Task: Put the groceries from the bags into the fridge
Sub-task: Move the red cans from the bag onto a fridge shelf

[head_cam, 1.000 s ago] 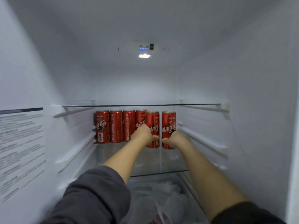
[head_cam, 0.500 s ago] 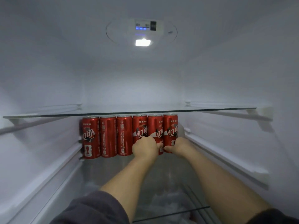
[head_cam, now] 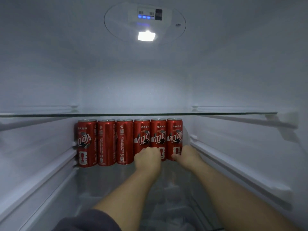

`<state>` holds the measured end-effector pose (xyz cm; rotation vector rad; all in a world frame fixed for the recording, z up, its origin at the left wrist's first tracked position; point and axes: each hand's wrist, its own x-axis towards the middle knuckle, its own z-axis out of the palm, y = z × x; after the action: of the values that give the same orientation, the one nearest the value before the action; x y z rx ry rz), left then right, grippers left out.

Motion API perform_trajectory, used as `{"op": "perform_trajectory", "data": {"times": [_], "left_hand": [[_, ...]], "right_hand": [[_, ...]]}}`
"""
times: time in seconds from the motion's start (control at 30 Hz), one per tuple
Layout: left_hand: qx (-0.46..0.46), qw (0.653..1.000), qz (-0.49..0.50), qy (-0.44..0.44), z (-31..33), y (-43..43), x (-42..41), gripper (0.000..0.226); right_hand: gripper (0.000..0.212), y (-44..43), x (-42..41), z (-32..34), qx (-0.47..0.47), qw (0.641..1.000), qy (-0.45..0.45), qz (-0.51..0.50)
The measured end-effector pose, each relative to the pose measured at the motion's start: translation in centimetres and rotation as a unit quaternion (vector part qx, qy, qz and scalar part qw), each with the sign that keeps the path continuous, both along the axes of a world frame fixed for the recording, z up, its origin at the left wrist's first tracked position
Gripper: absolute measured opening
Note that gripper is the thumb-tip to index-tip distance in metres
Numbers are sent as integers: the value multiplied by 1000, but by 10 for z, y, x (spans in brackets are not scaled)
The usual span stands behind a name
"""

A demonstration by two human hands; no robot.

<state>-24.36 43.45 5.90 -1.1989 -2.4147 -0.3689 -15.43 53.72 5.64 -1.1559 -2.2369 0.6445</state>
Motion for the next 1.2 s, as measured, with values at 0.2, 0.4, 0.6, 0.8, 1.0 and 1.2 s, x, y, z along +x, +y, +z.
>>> {"op": "perform_trajectory", "data": {"times": [0.2,0.4,0.6,0.8,1.0,1.2], "left_hand": [[32,998,-59,-6,1,4,5,17],[16,998,-56,-6,1,1,9,19],[41,994,-102,8,15,-16,26,17],[-21,996,-72,43,38,-51,62,35],[89,993,-77,-12,45,-123,140,45],[222,948,-210,-89,17,-211,258,62]], "right_hand": [[35,-2,0,2,-4,1000,10,-17],[34,-10,4,3,1,1000,-20,-11],[33,-58,43,18,265,919,-289,-50],[55,-126,118,51,413,811,-413,-35],[74,-203,206,74,474,735,-485,-23],[63,-304,338,67,526,686,-503,-12]]}}
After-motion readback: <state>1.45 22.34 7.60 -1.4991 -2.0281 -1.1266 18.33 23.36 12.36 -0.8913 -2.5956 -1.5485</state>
